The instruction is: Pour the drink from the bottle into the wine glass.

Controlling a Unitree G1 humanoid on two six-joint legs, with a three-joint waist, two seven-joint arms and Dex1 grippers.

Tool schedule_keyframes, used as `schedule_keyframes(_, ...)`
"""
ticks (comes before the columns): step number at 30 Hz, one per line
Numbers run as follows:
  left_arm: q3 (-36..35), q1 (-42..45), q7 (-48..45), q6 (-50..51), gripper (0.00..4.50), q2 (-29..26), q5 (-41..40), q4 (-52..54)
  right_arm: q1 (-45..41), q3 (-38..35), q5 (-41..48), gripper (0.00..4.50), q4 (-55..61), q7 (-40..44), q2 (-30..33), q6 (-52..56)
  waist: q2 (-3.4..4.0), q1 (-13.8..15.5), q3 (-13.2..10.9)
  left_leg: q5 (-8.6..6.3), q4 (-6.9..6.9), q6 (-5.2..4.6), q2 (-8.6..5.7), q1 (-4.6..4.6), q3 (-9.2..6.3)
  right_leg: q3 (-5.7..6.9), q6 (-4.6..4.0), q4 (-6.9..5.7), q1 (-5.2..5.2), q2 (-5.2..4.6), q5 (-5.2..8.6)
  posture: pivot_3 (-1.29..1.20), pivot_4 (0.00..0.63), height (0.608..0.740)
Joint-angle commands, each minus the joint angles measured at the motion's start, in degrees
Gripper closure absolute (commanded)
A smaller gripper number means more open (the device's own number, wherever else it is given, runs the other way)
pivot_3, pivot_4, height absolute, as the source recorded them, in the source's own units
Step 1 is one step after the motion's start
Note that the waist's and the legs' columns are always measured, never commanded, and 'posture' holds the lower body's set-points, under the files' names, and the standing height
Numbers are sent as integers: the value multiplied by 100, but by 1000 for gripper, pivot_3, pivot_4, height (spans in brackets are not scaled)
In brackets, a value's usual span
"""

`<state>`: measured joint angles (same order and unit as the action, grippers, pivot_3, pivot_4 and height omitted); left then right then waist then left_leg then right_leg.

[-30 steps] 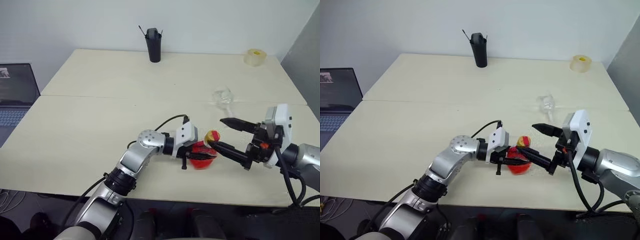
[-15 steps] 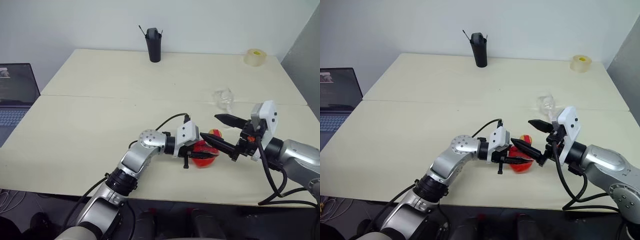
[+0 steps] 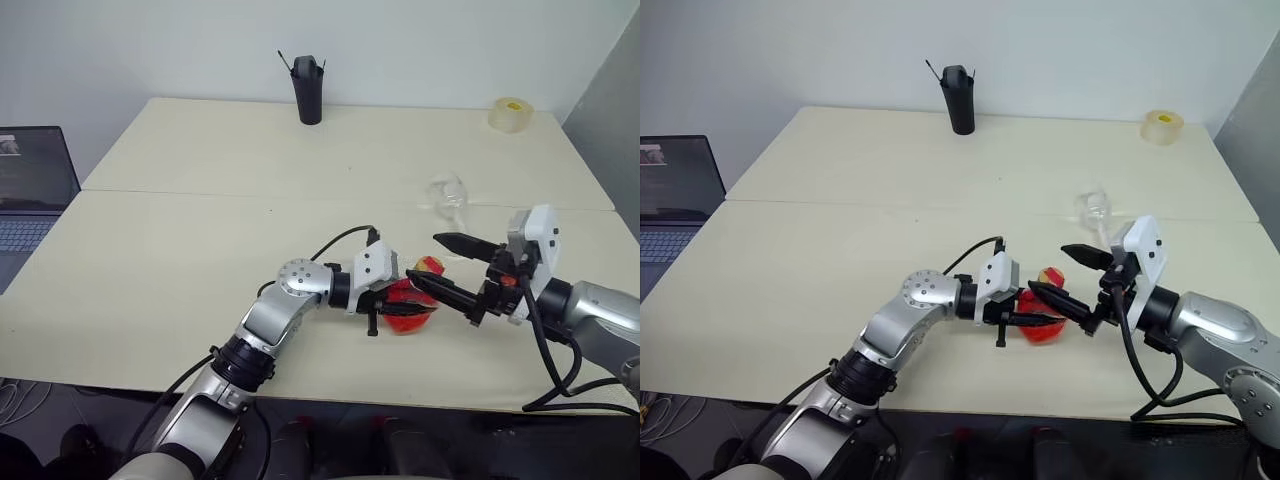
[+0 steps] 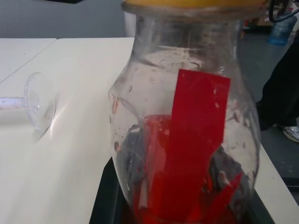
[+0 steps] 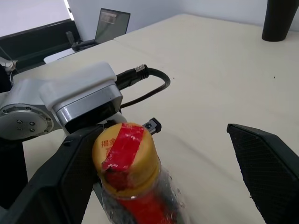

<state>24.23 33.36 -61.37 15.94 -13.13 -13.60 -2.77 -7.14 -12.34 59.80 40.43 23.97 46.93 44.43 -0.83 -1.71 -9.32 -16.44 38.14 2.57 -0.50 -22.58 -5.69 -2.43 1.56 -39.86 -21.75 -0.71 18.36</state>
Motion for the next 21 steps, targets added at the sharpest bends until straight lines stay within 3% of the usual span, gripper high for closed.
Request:
schedule_keyframes(1,-158,60,-16,-121,3618,57,-112,156,122,-374,132,0,181,109,113,-19,0,0,0,0,0,0,0,0,0,0,0,0,0,0,0,0,150,740)
schedule_keyframes(9,-141,64,-34,-129,3618,67,-94,133,260,-395,255,0,323,139,104,-5,0,-5,0,0,0,0,0,1,0,0,0,0,0,0,0,0,150,740)
schedule_keyframes(12,-140,69,-33,-143,3618,70,-79,111,262,-345,322,596,373,160,89,-4,0,-4,0,0,0,0,0,1,1,-1,0,0,0,0,0,0,150,740)
schedule_keyframes(20,-131,32,-27,-133,3618,62,-86,127,304,-388,384,3240,430,231,140,-11,0,-4,0,0,0,0,0,1,0,0,0,0,0,0,0,0,150,740)
schedule_keyframes(21,-127,29,-33,-134,3618,61,-87,130,288,-398,390,3273,424,237,151,-12,0,-4,0,0,0,0,0,1,0,0,0,0,0,0,0,0,150,740)
